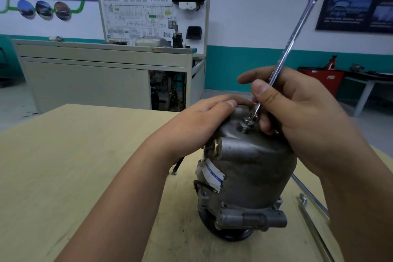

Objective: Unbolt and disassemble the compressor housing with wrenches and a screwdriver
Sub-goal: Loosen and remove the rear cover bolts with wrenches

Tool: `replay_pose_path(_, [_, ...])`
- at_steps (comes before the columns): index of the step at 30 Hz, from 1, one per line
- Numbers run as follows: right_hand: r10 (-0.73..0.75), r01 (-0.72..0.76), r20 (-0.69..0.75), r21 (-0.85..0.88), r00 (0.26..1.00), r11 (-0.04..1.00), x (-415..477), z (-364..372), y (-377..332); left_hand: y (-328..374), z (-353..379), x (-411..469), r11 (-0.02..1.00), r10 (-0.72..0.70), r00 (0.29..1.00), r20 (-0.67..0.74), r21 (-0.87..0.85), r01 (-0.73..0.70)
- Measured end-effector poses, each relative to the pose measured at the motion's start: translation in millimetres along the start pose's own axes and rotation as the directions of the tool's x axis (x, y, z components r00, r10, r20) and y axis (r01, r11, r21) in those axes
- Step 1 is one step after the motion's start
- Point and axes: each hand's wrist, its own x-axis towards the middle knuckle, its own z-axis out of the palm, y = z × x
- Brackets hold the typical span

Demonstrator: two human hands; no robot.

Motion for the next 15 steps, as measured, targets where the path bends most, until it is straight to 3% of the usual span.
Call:
replay_pose_path(7, [-0.04, 0.043, -0.041, 0.066, 0.998, 0.997, -0.7, 3.2, -1.0, -1.4, 0.0, 0.3, 1.0, -0.007, 1.0, -0.01, 0.016, 0.007])
replay_pose_path(15, [-0.089, 0.089, 0.002, -0.052, 0.996, 0.995, 0.2, 3.0, 1.0, -3.6, 0.3, 1.1, 1.0, -0.012, 1.0, -0.003, 0.009, 0.012])
